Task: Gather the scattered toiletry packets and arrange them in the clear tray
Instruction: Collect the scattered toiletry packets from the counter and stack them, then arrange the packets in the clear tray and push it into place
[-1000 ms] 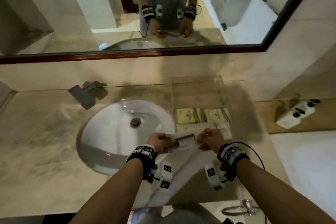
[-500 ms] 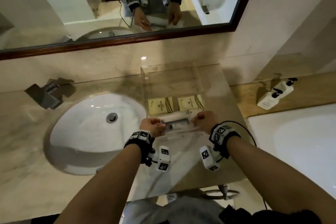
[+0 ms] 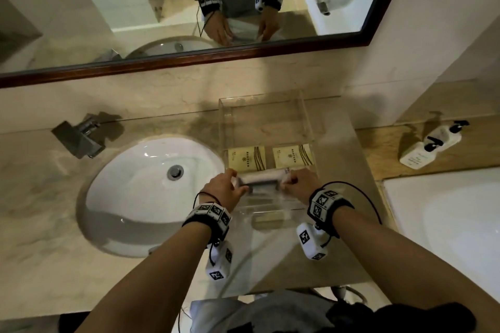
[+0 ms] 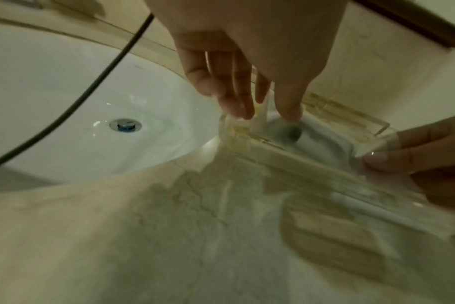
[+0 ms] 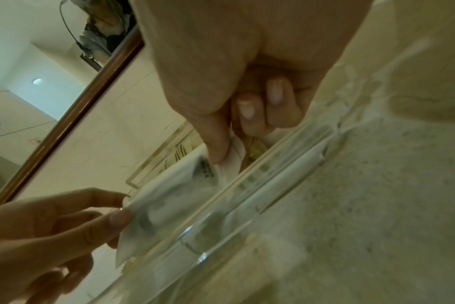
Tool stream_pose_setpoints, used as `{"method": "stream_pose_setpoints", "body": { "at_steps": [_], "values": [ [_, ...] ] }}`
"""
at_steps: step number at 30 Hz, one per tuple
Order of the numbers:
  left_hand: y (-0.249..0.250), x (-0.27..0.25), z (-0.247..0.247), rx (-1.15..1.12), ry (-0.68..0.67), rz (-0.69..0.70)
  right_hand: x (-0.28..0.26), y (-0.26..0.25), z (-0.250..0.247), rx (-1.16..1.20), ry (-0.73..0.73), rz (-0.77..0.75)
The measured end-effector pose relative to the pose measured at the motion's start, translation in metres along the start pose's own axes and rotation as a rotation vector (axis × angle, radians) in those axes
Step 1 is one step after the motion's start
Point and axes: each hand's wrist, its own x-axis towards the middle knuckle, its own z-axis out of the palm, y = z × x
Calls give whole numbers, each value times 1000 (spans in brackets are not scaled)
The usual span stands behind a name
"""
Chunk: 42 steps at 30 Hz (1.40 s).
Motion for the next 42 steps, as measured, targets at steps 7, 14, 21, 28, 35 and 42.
{"method": "stream_pose_setpoints", "body": {
  "at_steps": [7, 14, 21, 28, 35, 42],
  "values": [
    [-1, -1, -1, 139, 70, 55, -2, 0, -4, 38, -33, -58],
    [3, 4, 6, 94, 74, 361, -1, -7, -5, -85, 48, -5],
    [6, 7, 16, 70, 94, 374, -3, -30, -9, 61, 78, -36],
    [18, 17, 16, 181, -15, 362, 7, -34, 17, 90, -91, 34],
    [20, 19, 14, 218, -44, 341, 11, -28, 18, 58, -110, 46],
    [43, 22, 6, 11, -33, 295, 13, -34, -5, 236, -33, 112]
  ]
}}
